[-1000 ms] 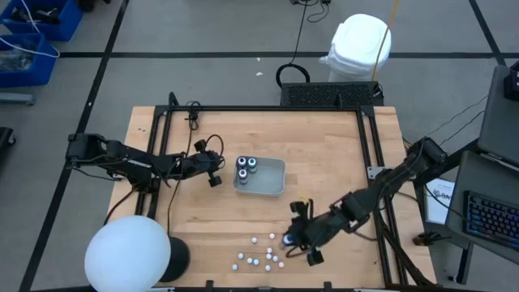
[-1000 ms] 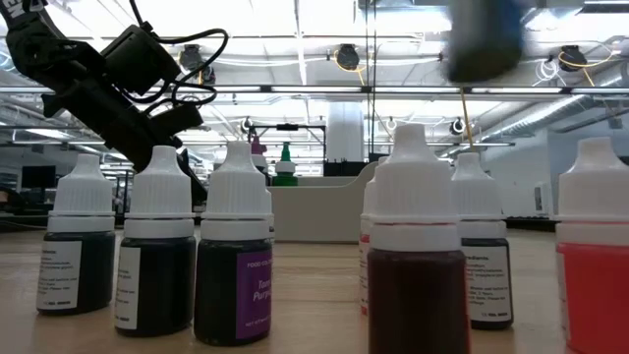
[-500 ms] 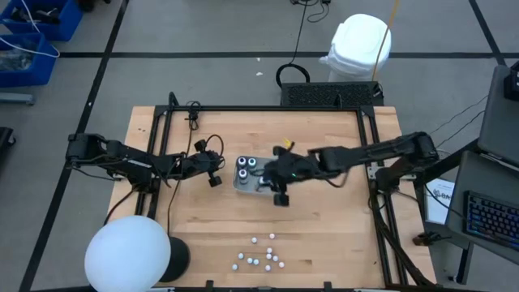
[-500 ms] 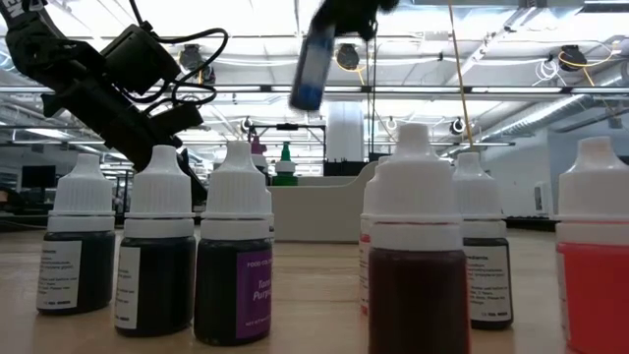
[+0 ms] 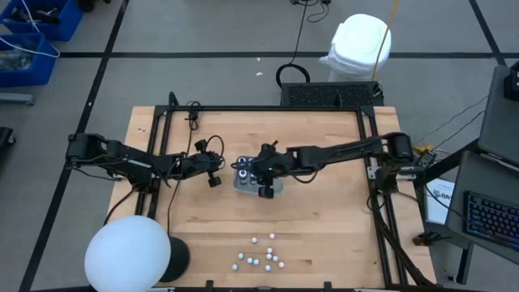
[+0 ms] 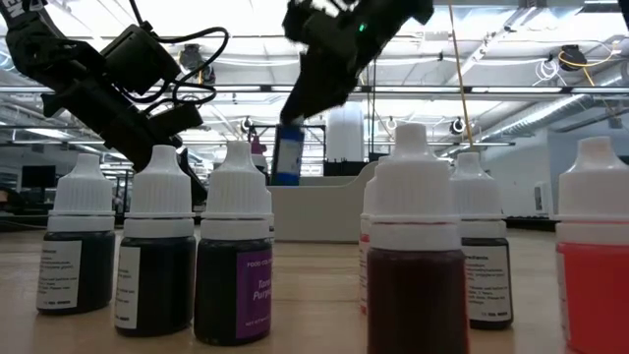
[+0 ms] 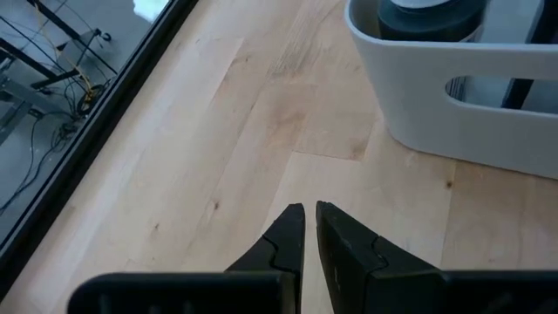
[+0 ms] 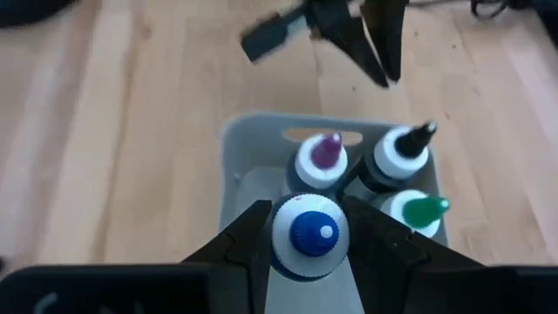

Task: Pick & Place food coloring
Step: Put the large blue food coloring bottle into the gray bin

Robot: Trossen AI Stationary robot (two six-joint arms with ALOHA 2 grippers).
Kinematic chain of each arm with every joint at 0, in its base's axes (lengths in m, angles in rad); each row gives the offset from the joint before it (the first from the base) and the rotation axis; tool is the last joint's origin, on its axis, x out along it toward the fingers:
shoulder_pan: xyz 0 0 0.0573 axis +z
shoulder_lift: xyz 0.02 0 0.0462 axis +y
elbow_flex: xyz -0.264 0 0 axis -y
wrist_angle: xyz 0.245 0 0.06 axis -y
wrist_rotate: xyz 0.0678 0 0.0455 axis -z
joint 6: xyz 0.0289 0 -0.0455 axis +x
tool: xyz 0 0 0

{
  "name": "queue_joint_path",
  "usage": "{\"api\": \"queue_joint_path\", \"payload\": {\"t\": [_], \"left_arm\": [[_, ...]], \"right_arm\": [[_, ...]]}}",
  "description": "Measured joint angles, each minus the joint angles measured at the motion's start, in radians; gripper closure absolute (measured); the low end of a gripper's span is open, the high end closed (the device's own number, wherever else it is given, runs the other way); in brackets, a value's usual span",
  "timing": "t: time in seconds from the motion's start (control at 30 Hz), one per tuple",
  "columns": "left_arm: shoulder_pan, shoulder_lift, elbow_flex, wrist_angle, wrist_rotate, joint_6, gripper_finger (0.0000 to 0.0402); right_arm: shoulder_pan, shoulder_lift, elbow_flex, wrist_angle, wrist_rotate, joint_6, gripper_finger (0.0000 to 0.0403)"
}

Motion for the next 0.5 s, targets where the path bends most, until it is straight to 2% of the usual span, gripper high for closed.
{"api": "queue_joint_path", "payload": {"t": [0.5], "left_arm": [[0.0,0.0,0.0,0.005,0.0,0.037,0.036]], "right_arm": [[-0.036,0.092,0.0,0.07,0.002,-0.028,0.0287]]}}
